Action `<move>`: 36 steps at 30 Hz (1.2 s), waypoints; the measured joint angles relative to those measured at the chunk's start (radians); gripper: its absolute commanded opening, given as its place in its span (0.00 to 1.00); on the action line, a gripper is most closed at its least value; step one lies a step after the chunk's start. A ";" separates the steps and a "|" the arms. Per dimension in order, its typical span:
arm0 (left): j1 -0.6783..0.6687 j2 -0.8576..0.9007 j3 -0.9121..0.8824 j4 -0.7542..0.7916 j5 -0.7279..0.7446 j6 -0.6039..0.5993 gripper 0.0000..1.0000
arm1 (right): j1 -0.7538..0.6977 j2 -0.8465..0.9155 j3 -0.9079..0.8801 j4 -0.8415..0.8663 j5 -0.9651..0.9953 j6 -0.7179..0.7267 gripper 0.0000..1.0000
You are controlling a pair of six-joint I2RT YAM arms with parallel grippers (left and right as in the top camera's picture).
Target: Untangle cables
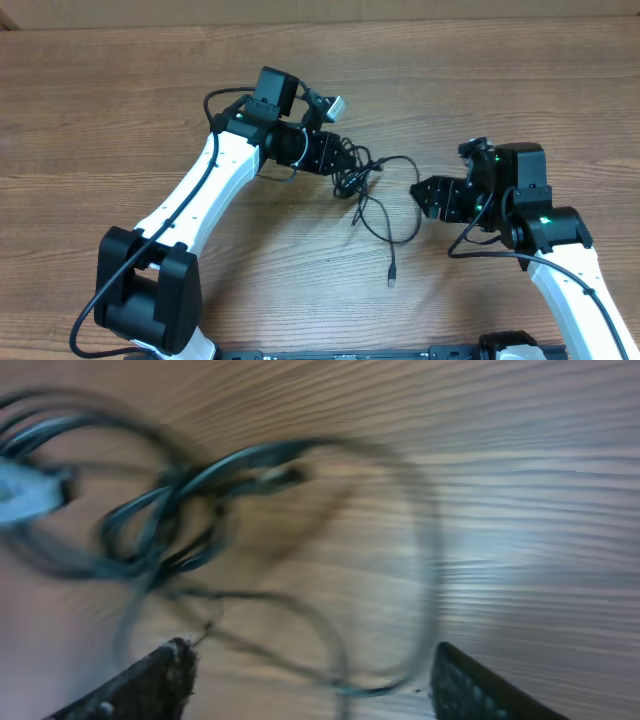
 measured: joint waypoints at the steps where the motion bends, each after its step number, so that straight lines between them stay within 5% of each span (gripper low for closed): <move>1: -0.002 0.000 0.000 0.014 0.020 0.000 0.04 | 0.000 0.000 0.000 0.001 -0.036 -0.011 0.67; 8: -0.043 0.000 0.000 0.096 0.117 0.018 0.04 | 0.000 0.000 0.000 0.014 -0.152 -0.047 0.65; 19: -0.173 0.000 0.000 0.245 0.155 0.021 0.04 | 0.000 0.001 0.000 0.035 -0.181 -0.037 0.26; 24: -0.180 0.000 0.000 0.250 0.178 0.018 0.04 | 0.000 0.032 0.001 0.038 -0.123 0.078 0.04; 36: -0.143 0.000 0.001 0.120 0.061 0.012 0.04 | 0.001 0.114 0.005 -0.044 0.037 0.199 0.04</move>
